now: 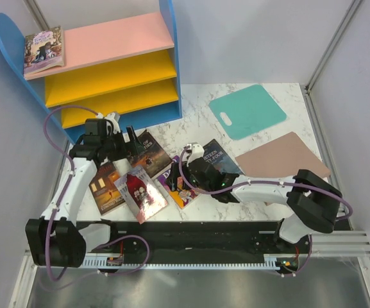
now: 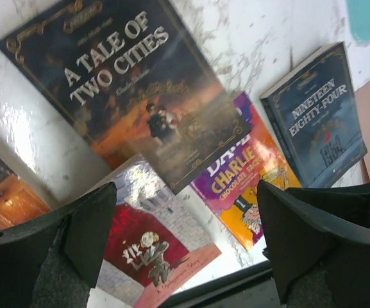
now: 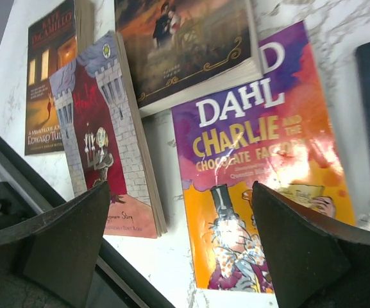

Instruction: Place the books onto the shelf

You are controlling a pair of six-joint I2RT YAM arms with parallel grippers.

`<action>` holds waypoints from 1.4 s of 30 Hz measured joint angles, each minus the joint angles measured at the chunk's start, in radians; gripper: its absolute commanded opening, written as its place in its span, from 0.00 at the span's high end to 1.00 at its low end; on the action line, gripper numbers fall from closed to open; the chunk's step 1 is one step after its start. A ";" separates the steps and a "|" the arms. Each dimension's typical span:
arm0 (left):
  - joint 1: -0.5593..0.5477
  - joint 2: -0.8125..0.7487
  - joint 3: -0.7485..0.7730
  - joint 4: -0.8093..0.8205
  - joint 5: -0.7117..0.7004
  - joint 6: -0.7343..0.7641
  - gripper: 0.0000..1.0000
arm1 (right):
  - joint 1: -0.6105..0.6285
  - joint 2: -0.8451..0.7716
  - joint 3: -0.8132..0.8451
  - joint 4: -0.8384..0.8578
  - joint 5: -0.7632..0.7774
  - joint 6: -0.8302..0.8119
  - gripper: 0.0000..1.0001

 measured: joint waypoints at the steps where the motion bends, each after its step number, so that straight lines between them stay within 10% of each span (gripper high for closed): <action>1: 0.013 0.018 0.000 -0.019 0.014 -0.008 0.08 | 0.000 0.021 0.000 0.020 -0.021 0.000 0.02; 23: 0.057 0.303 -0.053 -0.138 0.101 -0.017 0.01 | 0.003 0.494 0.233 0.343 -0.392 0.082 0.08; 24: 0.057 0.304 -0.053 -0.140 0.101 -0.016 0.01 | 0.003 0.506 0.241 0.353 -0.402 0.087 0.12; 27: 0.058 0.311 -0.053 -0.140 0.101 -0.016 0.01 | 0.003 0.534 0.248 0.401 -0.443 0.111 0.95; 28: 0.058 0.312 -0.053 -0.141 0.101 -0.016 0.01 | 0.003 0.547 0.248 0.418 -0.457 0.121 1.00; 36: 0.059 0.281 -0.044 -0.165 0.124 0.000 0.00 | -0.022 0.587 0.229 0.490 -0.548 0.210 1.00; 42: 0.059 0.035 0.090 -0.173 0.126 0.006 0.00 | -0.147 0.315 0.056 0.382 -0.525 0.169 1.00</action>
